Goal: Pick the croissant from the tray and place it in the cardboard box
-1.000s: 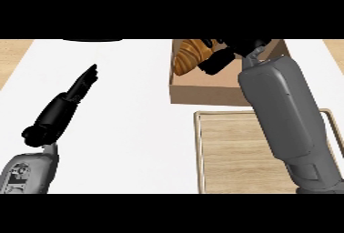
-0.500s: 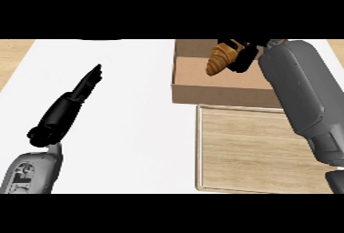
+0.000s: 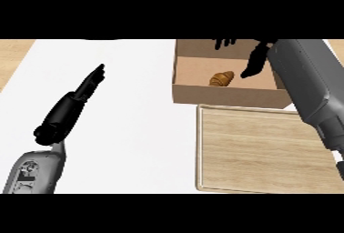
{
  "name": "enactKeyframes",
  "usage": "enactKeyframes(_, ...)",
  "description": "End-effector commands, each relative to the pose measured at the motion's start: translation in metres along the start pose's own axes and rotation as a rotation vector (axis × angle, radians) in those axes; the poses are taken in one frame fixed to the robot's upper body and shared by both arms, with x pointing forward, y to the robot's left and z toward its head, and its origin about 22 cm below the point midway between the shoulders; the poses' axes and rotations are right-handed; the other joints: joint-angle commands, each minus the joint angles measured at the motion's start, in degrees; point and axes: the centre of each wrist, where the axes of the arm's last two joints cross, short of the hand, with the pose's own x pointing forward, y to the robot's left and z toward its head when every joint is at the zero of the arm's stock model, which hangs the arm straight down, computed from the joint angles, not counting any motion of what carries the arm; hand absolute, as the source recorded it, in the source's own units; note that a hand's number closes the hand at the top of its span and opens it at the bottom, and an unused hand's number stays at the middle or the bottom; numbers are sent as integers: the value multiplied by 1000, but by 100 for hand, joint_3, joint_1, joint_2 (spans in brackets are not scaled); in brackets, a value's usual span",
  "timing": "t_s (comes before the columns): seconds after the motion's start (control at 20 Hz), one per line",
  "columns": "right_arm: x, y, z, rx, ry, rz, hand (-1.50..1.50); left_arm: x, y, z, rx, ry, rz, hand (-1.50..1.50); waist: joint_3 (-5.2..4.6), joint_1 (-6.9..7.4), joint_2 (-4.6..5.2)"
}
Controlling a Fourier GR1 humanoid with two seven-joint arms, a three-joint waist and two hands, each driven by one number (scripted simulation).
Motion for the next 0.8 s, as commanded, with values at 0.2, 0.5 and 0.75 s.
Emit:
enactKeyframes(0.2, -23, 8, 6, -348, -304, -621, -150, 2, -1, 2, -3, -5, 11, 0, 21, 24, 6)
enactKeyframes(0.5, -46, 3, 23, -466, -220, -994, -150, 2, 8, -3, -9, 3, -16, 0, 3, 22, 43)
enactKeyframes(0.75, -63, -4, 44, -588, -149, -1051, -150, 8, 0, -11, -13, -43, 4, 0, 4, 144, 99)
